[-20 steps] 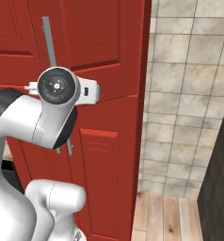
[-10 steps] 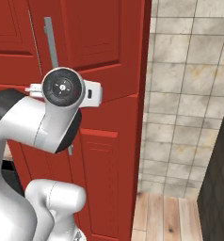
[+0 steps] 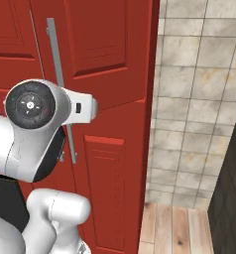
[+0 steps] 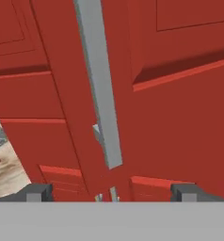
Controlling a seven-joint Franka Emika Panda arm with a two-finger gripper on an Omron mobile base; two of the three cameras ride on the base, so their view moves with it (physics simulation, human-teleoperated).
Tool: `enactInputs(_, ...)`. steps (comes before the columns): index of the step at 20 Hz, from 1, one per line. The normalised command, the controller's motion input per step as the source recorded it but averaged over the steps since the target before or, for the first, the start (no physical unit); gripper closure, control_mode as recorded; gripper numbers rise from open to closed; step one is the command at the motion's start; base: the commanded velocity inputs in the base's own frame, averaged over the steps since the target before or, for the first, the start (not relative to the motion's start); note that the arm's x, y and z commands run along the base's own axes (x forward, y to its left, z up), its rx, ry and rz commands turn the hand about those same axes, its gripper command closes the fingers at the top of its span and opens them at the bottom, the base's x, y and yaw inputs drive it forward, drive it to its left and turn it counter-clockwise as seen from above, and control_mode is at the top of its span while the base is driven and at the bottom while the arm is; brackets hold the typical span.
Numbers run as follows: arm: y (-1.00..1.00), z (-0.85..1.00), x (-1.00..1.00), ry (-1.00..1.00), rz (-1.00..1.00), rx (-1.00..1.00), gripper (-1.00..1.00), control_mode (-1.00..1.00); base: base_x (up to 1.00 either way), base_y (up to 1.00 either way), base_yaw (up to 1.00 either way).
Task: Retrieve the bowl from the cabinet, then place the raw meat into the bowl to avoid contamination.
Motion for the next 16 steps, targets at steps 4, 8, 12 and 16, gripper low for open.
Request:
enactInputs(4, 0.42, 0.18, -0.44, 0.03, -0.08, -0.17, -1.00, -1.00, 0.00, 0.00, 0.00)
enactInputs(8, 0.29, 0.02, -0.17, 0.15, -0.10, -0.32, -1.00, -1.00, 0.00, 0.00, 0.00)
enactInputs(12, 0.36, 0.02, 0.00, 0.23, -0.06, -0.39, -1.00, -1.00, 0.00, 0.00, 0.00)
enactInputs(16, 0.34, 0.09, 0.00, 0.20, -0.07, -0.40, -1.00, -1.00, 0.00, 0.00, 0.00)
